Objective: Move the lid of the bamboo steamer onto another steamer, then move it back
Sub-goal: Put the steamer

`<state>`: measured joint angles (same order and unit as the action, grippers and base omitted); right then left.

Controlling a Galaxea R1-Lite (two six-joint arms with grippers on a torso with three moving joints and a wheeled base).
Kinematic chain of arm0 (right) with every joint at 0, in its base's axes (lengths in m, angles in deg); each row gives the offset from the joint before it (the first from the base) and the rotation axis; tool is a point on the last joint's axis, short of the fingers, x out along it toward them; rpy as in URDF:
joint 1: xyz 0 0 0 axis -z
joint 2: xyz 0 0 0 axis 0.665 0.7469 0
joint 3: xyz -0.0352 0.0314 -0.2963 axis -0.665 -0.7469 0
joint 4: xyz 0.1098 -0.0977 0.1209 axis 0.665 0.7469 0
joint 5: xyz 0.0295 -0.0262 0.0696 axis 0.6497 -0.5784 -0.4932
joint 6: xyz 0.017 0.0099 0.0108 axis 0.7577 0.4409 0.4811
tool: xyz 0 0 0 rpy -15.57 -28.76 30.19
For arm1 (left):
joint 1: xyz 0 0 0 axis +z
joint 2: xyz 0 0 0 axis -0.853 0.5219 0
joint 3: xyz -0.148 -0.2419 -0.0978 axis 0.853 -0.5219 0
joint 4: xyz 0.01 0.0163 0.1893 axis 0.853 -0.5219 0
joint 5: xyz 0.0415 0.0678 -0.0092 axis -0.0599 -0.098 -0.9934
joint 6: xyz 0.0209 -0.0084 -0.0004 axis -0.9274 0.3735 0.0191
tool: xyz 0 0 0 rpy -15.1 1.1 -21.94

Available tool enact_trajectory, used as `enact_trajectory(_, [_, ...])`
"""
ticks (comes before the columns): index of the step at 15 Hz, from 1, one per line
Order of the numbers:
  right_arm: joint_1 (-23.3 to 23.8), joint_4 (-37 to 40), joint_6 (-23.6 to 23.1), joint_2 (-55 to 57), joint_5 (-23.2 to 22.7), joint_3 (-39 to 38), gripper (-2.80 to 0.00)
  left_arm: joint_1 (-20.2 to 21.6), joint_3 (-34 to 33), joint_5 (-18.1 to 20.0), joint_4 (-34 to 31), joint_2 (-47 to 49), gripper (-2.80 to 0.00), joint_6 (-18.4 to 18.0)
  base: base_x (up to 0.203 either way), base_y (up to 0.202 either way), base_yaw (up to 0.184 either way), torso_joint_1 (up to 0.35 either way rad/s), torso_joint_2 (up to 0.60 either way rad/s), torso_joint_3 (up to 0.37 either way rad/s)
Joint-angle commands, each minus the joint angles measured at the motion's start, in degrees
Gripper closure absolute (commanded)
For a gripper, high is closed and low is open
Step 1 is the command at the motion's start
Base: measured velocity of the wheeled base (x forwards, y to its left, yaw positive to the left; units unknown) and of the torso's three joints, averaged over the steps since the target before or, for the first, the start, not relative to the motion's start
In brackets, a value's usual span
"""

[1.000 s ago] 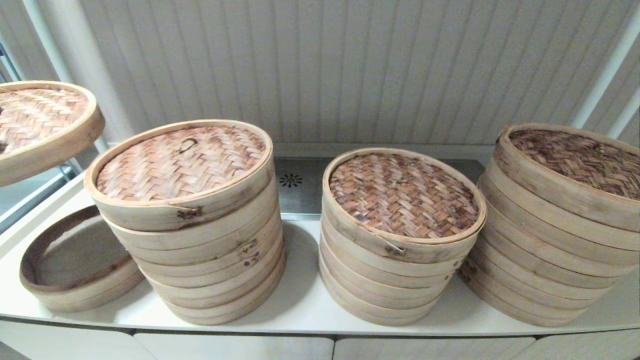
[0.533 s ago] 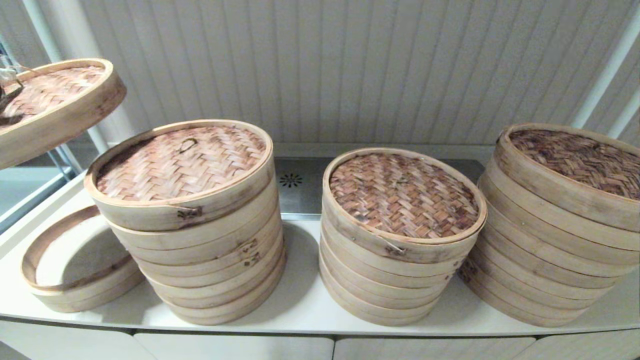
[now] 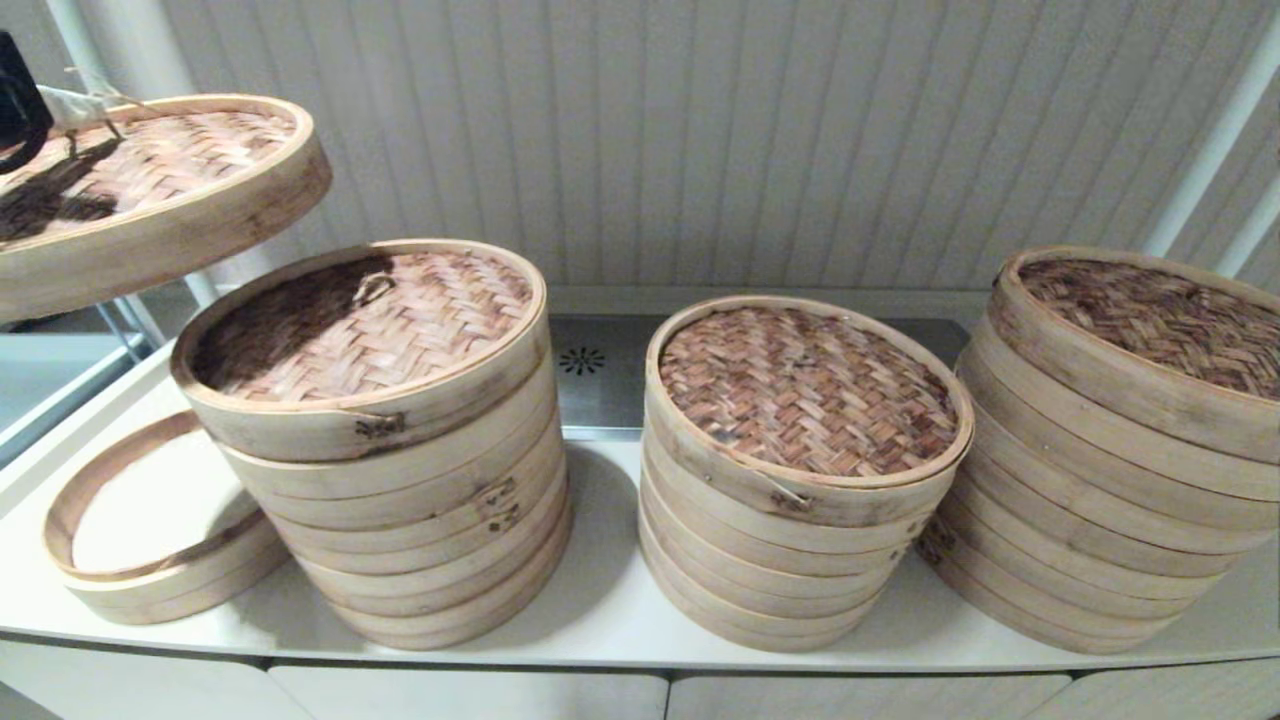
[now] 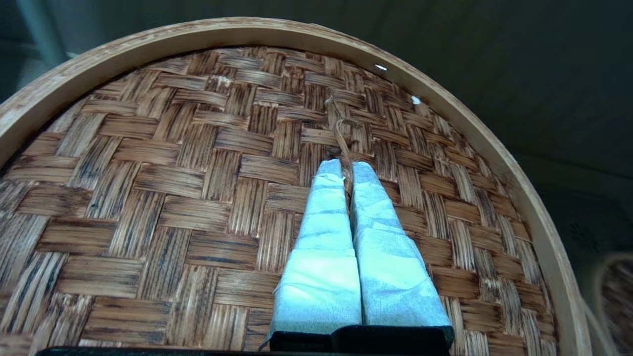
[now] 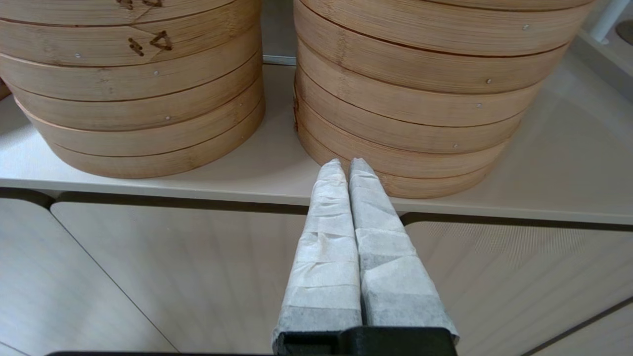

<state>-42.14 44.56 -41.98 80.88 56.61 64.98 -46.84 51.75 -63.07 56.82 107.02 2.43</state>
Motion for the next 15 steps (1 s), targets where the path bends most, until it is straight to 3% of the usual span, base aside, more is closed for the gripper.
enact_trajectory(1, [-0.1, 0.0, -0.1, 0.0, 0.0, 0.0, 0.00, -3.1, 1.2, 0.1, -1.8, -0.2, 0.00, 0.1, 0.000, 0.000, 0.000, 0.000, 0.00, 0.000])
enact_trajectory(6, [-0.1, 0.0, 0.0, 0.0, 0.0, 0.0, 0.00, -9.2, 1.5, -3.1, -3.4, 0.9, 0.00, 1.0, 0.000, 0.000, 0.000, 0.000, 0.00, 0.000])
enact_trajectory(15, [-0.1, 0.0, 0.0, 0.0, 0.0, 0.0, 0.00, -16.7, -0.3, -3.5, -4.2, 2.1, 0.00, 1.3, 0.000, 0.000, 0.000, 0.000, 0.00, 0.000])
